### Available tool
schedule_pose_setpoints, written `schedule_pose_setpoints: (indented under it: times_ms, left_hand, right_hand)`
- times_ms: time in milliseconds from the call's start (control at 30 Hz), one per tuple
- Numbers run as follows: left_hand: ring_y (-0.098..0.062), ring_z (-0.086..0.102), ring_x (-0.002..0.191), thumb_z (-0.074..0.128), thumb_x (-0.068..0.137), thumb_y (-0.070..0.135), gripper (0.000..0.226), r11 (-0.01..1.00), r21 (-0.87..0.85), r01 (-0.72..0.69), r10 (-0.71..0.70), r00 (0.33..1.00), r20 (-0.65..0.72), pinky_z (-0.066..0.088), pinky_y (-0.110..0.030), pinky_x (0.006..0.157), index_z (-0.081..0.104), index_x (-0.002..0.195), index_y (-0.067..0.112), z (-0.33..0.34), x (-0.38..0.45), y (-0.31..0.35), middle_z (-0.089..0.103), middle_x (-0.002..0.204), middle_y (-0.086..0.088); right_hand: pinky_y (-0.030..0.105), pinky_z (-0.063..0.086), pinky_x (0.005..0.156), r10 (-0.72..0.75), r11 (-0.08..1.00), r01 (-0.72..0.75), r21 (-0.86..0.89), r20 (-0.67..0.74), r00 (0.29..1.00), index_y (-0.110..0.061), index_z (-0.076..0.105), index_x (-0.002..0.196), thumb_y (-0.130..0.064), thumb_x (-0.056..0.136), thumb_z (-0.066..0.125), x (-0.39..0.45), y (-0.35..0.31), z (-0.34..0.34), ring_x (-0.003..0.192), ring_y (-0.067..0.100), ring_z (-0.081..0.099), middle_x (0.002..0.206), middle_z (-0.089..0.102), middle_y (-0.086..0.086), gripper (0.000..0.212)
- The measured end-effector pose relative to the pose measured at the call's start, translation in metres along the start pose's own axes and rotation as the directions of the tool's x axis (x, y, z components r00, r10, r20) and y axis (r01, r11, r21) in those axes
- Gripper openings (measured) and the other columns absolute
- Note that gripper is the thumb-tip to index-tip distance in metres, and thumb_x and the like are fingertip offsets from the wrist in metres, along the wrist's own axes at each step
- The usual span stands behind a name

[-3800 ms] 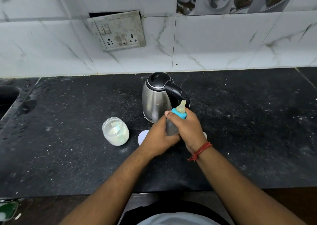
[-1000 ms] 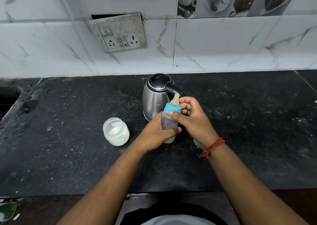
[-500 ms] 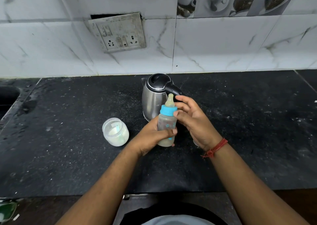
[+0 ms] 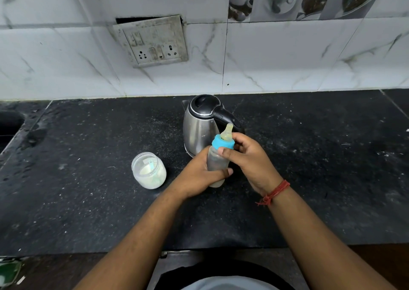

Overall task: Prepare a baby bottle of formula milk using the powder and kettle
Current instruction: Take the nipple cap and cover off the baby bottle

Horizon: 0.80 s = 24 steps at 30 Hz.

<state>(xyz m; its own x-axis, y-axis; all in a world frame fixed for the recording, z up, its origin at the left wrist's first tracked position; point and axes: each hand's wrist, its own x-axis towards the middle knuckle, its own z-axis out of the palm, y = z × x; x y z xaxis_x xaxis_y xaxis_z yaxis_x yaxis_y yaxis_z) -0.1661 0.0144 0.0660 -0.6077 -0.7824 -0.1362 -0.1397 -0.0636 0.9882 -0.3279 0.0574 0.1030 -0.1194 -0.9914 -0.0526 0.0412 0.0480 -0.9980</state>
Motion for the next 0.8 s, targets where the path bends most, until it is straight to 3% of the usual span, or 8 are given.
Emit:
schedule_pose_setpoints:
  times_ms: [67, 233, 367, 500, 667, 800]
  left_hand:
    - [-0.032, 0.065, 0.126, 0.083, 0.080, 0.030, 0.066, 0.999, -0.036, 0.010, -0.009, 1.000, 0.020, 0.048, -0.057, 0.111, 0.055, 0.139, 0.024, -0.001, -0.001, -0.001, 0.069, 0.131, -0.010]
    - [-0.012, 0.066, 0.108, 0.085, 0.073, 0.035, 0.075, 0.997, -0.058, 0.041, -0.039, 0.999, 0.032, 0.053, -0.039, 0.098, 0.054, 0.140, 0.020, -0.001, -0.001, -0.001, 0.072, 0.115, 0.003]
    - [-0.010, 0.066, 0.113, 0.087, 0.071, 0.039, 0.073, 0.998, -0.057, 0.037, -0.037, 0.999, -0.003, 0.052, -0.036, 0.102, 0.055, 0.136, 0.028, -0.001, 0.000, -0.006, 0.071, 0.117, 0.008]
    - [-0.002, 0.057, 0.128, 0.081, 0.075, 0.051, 0.065, 0.999, 0.008, 0.036, -0.036, 0.997, -0.064, 0.046, -0.027, 0.110, 0.048, 0.130, 0.044, -0.003, 0.000, -0.010, 0.058, 0.139, 0.007]
    - [-0.003, 0.051, 0.127, 0.081, 0.081, 0.041, 0.053, 0.985, 0.172, -0.028, 0.052, 0.989, -0.137, 0.040, -0.026, 0.114, 0.048, 0.122, 0.048, 0.002, 0.001, -0.022, 0.048, 0.130, 0.011]
    - [-0.011, 0.057, 0.126, 0.083, 0.079, 0.034, 0.058, 0.978, 0.205, -0.035, 0.073, 0.981, -0.179, 0.044, -0.032, 0.113, 0.050, 0.126, 0.043, 0.011, 0.007, -0.036, 0.058, 0.133, 0.003]
  right_hand:
    - [0.026, 0.055, 0.084, -0.014, 0.999, 0.013, 0.051, 0.020, 1.000, -0.013, 0.069, 0.115, -0.004, 0.091, 0.070, -0.001, -0.002, 0.000, 0.101, 0.011, 0.069, 0.103, 0.074, -0.001, 0.026]
    - [0.032, 0.054, 0.094, -0.043, 0.988, 0.048, 0.150, -0.038, 0.998, -0.015, 0.067, 0.121, -0.015, 0.085, 0.068, 0.001, -0.005, -0.003, 0.109, 0.018, 0.067, 0.111, 0.073, 0.003, 0.036]
    - [0.030, 0.055, 0.090, -0.095, 0.984, 0.112, 0.135, -0.130, 0.987, -0.017, 0.067, 0.115, -0.009, 0.088, 0.070, -0.001, -0.007, -0.006, 0.100, 0.010, 0.067, 0.101, 0.074, -0.006, 0.028]
    - [0.024, 0.055, 0.087, -0.161, 0.987, 0.161, -0.022, -0.233, 0.959, -0.011, 0.063, 0.121, -0.002, 0.090, 0.071, -0.008, 0.003, -0.015, 0.102, 0.007, 0.068, 0.111, 0.071, -0.001, 0.034]
    - [0.035, 0.054, 0.095, -0.205, 0.964, 0.128, -0.234, -0.341, 0.917, -0.025, 0.063, 0.118, -0.028, 0.080, 0.078, -0.026, 0.041, -0.026, 0.111, 0.017, 0.065, 0.121, 0.062, 0.002, 0.041]
    - [0.029, 0.051, 0.094, -0.275, 0.890, 0.081, -0.448, -0.389, 0.879, -0.018, 0.063, 0.116, -0.015, 0.080, 0.083, -0.045, 0.071, -0.033, 0.108, 0.010, 0.060, 0.115, 0.058, -0.003, 0.041]
